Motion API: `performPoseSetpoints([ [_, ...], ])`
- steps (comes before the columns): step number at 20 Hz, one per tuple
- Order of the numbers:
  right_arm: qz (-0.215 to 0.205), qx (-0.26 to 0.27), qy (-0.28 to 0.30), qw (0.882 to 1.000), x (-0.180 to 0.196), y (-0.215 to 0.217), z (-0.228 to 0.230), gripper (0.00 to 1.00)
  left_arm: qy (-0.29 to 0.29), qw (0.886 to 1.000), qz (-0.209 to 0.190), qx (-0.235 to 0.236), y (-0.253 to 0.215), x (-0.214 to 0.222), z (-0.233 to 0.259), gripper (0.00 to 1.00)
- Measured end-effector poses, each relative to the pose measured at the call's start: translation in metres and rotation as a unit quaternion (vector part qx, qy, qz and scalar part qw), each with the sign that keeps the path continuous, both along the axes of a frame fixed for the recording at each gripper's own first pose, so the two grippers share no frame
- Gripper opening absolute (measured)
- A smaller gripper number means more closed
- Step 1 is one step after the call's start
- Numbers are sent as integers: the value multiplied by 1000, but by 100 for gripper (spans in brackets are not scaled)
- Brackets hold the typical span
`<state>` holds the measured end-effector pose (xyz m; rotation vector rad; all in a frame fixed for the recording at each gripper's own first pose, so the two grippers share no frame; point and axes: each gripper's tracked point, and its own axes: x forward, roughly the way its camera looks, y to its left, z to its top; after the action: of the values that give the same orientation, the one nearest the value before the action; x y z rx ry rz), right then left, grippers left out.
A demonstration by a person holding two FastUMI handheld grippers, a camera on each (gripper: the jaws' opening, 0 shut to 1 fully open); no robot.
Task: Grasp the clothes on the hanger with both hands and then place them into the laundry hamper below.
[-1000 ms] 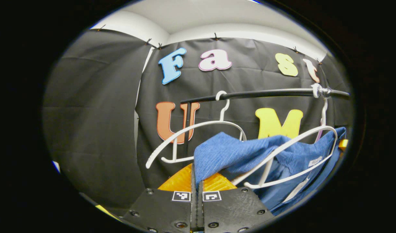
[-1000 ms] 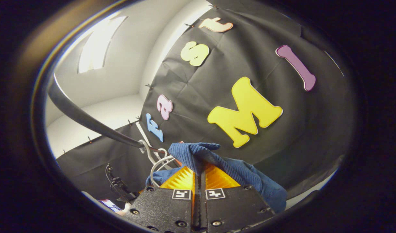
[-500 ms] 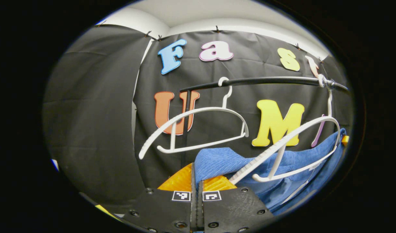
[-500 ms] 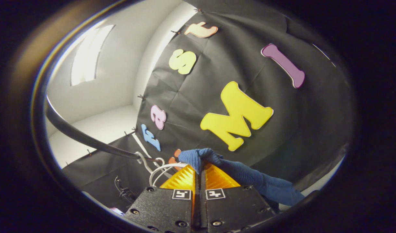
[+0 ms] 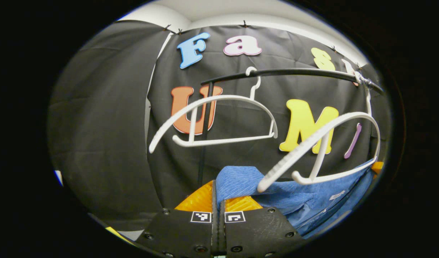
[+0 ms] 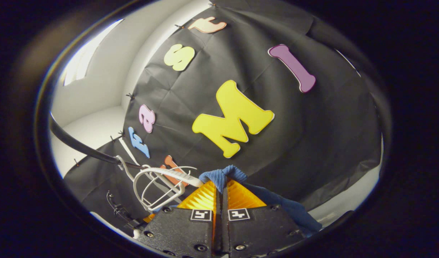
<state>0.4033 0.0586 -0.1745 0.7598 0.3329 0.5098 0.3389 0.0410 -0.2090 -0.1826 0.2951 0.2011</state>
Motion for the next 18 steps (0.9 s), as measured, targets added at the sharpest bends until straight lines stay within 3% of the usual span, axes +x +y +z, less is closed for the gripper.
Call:
performPoseSetpoints([
  [1,-1,-4,7,1000,-1,1,-7,4,7,1000,-1,-3,0,-3,-7,3],
  [8,-3,-59,68,996,-16,6,-68,4,59,997,10,-51,-9,-31,-65,0],
  [18,35,-114,109,987,-72,53,-111,4,123,987,-27,-103,-59,-78,-116,4],
])
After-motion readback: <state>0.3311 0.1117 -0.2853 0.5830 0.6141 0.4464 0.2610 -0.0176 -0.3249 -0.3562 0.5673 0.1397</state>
